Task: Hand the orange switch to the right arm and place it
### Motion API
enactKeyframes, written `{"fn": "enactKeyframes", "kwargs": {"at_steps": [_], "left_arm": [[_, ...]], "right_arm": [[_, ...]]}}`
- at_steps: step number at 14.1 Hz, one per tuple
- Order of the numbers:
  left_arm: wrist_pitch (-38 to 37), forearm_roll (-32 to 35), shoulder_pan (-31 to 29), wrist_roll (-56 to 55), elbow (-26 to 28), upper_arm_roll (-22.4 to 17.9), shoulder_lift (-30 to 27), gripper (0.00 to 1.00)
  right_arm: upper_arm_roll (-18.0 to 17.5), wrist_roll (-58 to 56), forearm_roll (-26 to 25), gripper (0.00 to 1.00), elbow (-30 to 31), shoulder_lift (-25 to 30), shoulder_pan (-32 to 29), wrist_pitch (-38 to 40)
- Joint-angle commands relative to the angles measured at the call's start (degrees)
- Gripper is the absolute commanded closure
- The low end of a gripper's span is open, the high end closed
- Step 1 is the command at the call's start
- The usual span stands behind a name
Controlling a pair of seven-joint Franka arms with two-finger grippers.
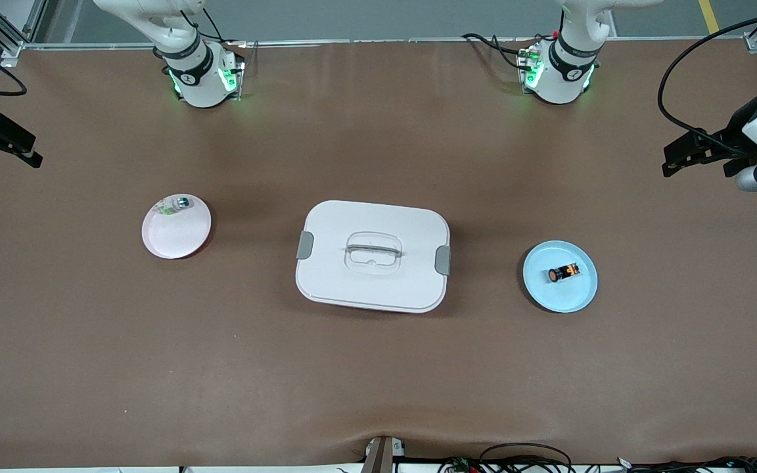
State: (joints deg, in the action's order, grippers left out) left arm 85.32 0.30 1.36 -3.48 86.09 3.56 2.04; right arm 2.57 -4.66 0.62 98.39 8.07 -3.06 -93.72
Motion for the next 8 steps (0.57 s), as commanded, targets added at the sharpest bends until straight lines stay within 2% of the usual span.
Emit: {"fn": "enactKeyframes", "kwargs": {"at_steps": [1,4,7,8], "left_arm": [[0.5,0.1,0.0,0.3,-1.2,-0.4,5.0,0.00],[0.7,0.1,-2.2,1.0,-1.3,-1.7,10.1,0.00],[2.2,0.1,-1.6,-0.2,-2.1,-1.7,15.5,0.00],[5.3,-0.6,-1.6,-0.7,-1.8,-1.6,16.8,0.00]], "right_arm": [[-0.5,-0.5,0.4,0.00,-1.6,-0.8,-0.6,0.9],[-0.5,-0.5,0.4,0.00,-1.6,-0.8,-0.5,0.8],[-0.5,-0.5,0.4,0.00,-1.6,-0.8,-0.6,0.8],[-0.5,-0.5,0.4,0.00,-1.6,-0.8,-0.5,0.9]]}}
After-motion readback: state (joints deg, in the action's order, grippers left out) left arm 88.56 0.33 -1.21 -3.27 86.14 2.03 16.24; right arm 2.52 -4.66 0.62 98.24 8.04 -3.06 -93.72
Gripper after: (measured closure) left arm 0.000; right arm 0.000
